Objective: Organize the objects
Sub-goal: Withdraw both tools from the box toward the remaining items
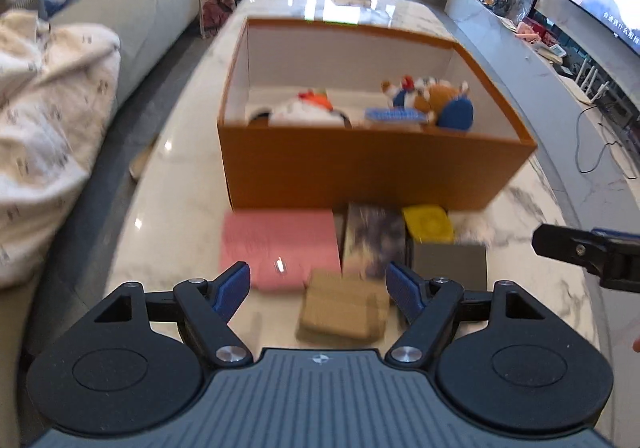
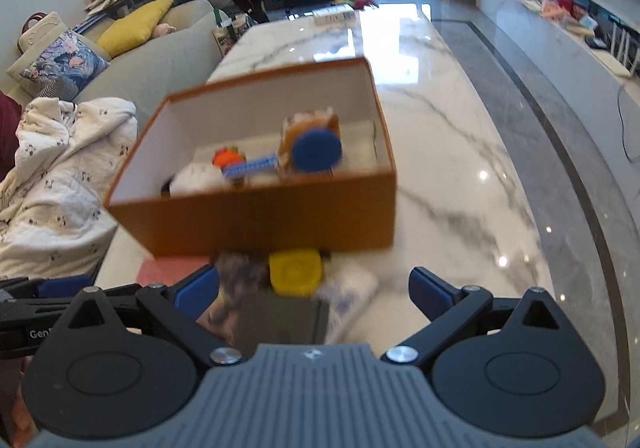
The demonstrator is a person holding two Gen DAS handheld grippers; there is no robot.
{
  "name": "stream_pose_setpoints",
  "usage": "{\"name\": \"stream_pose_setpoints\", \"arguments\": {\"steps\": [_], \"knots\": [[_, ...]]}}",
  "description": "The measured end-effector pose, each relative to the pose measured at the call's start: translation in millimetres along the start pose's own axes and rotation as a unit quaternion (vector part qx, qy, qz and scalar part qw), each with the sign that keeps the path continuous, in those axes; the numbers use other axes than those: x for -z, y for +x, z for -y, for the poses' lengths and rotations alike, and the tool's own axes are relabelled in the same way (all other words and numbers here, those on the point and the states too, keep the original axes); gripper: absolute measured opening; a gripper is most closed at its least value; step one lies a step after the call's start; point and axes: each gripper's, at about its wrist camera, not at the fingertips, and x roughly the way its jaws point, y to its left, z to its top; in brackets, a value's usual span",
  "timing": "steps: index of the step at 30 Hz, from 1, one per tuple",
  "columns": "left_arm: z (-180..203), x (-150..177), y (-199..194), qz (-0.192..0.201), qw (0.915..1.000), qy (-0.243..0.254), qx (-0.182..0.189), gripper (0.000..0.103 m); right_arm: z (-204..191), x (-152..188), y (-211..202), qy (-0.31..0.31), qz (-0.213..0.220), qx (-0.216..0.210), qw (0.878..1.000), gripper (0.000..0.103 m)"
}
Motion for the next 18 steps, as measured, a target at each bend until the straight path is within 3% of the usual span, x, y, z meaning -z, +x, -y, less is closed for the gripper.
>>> {"name": "stream_pose_setpoints", "arguments": {"steps": [5,7,9,18], "knots": [[3,12,8,-0.014,0.9996,0.017,0.018,0.088,2,31,-5,0.0,-0.01,-0.012,1.0,0.101],[7,13,10,-0.001,0.9998,0.017,0.013,0.088,0,38,-3,-0.006,-0.016,-0.018,1.0,0.101],[9,10,14,0.01,0.9998,0.012,0.011,0.088,-1,40,0,-0.01,-0.02,-0.018,1.0,0.101],[17,-2,50,-0.024,0.9996,-0.003,-0.013,0.088,0,27,20,-0.007,-0.033,-0.023,0.999,0.101]]}}
